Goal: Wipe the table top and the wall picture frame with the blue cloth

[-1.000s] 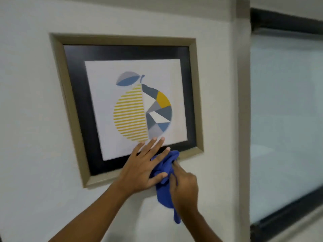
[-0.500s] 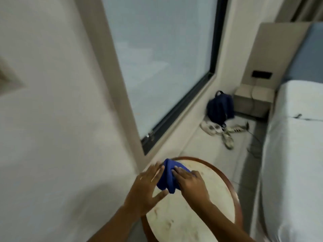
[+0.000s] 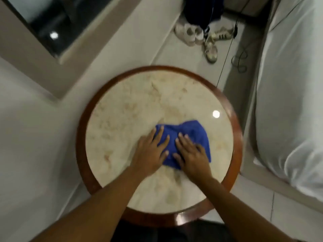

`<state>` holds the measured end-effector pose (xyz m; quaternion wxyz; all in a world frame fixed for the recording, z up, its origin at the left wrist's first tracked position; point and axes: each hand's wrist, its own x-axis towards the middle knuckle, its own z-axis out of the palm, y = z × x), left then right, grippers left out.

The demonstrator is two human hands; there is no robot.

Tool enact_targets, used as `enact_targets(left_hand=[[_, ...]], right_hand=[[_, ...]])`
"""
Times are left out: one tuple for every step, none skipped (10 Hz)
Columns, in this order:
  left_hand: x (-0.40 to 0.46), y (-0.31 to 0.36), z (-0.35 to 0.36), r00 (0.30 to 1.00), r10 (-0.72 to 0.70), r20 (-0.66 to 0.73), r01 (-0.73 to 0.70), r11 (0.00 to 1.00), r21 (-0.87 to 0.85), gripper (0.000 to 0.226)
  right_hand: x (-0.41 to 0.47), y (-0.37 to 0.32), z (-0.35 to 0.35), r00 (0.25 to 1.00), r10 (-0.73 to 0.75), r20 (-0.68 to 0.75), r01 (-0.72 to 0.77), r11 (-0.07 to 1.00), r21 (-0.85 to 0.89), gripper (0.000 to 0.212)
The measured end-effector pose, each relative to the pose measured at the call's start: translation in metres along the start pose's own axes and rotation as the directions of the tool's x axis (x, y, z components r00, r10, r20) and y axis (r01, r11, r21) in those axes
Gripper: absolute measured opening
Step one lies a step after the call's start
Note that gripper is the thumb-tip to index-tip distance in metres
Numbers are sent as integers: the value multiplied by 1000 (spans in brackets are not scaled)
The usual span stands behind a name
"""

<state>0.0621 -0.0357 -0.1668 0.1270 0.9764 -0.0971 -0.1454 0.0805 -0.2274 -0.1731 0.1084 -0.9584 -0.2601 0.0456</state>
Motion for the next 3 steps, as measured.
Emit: enact_targets(left_hand=[[4, -2, 7, 998, -68, -14, 68, 997, 37, 58], [8, 2, -28, 994, -85, 68, 78, 992, 103, 60], [-11, 15, -103, 975, -83, 206, 64, 993, 96, 68]], right_hand=[[8, 0, 8, 997, 71, 35, -71, 997, 11, 55], [31, -6, -27, 971, 121, 208, -133, 990, 43, 57], [44, -21, -113, 902, 172, 396, -226, 970, 93, 57]])
